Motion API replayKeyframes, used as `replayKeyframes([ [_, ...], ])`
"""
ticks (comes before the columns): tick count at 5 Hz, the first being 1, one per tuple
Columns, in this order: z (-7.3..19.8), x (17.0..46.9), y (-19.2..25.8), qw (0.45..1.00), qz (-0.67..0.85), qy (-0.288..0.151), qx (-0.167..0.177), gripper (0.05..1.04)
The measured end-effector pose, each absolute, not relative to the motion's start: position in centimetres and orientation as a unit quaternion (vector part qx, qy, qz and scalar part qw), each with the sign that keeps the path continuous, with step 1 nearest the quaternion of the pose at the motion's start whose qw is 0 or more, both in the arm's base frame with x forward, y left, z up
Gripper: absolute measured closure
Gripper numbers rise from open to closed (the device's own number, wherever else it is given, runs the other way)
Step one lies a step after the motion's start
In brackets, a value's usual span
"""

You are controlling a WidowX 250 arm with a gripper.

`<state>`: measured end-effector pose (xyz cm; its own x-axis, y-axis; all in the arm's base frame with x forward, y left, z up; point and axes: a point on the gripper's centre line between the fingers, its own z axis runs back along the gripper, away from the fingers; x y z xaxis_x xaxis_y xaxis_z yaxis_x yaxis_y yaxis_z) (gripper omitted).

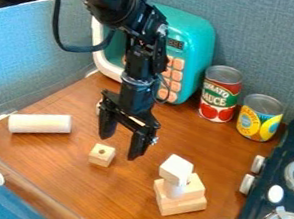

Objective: Put the cube with a hole on top of the cube

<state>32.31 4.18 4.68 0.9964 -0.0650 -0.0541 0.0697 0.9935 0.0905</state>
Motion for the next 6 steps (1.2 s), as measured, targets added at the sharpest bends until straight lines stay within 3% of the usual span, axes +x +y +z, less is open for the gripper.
replayKeyframes([
  [1, 4.7, 32.2, 4.6, 0.996, 0.028, 0.025, 0.084, 0.083],
  [2, 4.7, 32.0, 5.0, 0.996, 0.036, 0.027, 0.081, 0.083],
  [3, 4.5, 32.2, 6.5, 0.999, 0.009, 0.014, 0.041, 0.083],
  [4, 3.8, 32.6, 7.5, 0.999, -0.011, -0.031, -0.016, 0.083],
  [6, 2.5, 31.2, 8.8, 0.998, 0.026, -0.036, -0.040, 0.083],
])
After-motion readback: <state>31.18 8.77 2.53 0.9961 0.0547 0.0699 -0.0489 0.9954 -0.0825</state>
